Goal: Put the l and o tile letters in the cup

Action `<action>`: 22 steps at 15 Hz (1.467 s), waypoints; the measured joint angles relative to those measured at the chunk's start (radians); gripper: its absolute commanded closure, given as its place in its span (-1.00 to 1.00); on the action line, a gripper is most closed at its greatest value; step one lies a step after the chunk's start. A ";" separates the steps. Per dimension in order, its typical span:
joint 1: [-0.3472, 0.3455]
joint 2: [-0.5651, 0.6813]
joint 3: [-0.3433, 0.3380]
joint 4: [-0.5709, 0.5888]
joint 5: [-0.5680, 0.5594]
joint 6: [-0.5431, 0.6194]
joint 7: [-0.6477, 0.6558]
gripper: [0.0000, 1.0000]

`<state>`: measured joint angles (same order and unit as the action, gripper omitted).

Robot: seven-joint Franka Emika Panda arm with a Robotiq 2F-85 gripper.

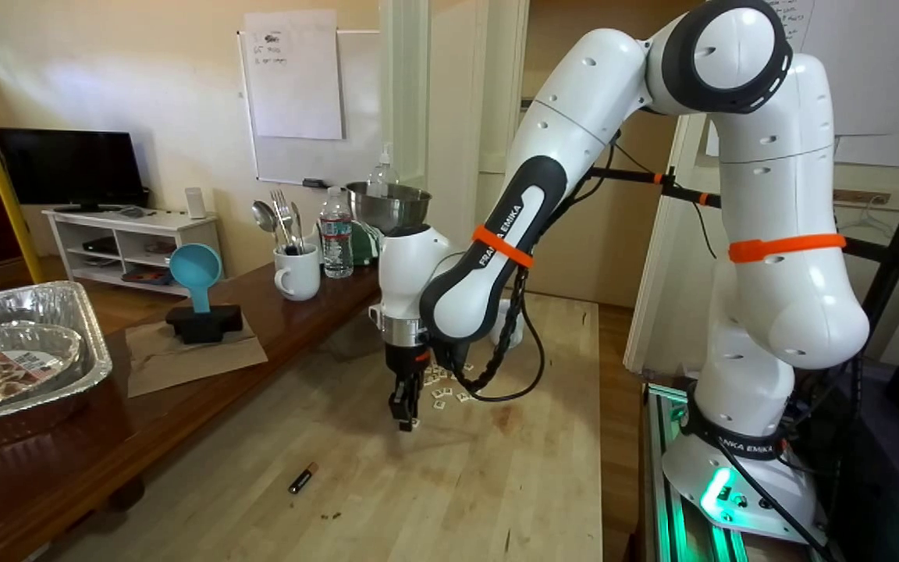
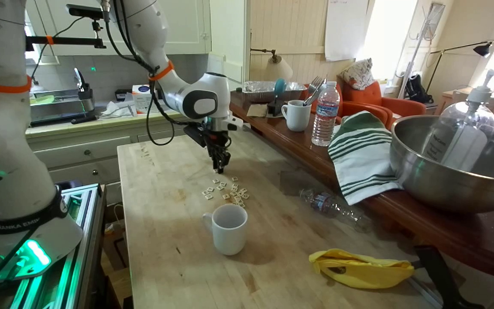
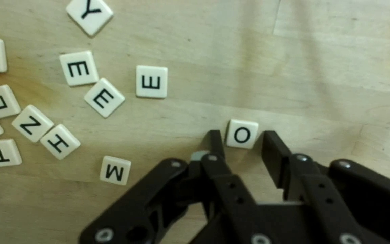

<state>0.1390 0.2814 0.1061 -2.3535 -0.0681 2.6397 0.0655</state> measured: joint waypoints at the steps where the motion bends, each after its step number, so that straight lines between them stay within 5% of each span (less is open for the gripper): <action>1: 0.002 0.000 -0.004 0.000 -0.007 0.000 0.008 0.87; 2: 0.004 0.000 -0.006 0.000 -0.015 0.000 0.013 0.99; 8: 0.023 -0.017 -0.036 0.004 -0.096 -0.012 0.077 0.89; 12: 0.009 -0.147 -0.092 -0.001 -0.109 -0.061 0.130 0.89; 22: -0.243 -0.504 -0.182 -0.123 -0.160 -0.198 0.245 0.89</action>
<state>-0.1041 -0.2230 -0.0759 -2.4768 -0.2281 2.4419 0.3103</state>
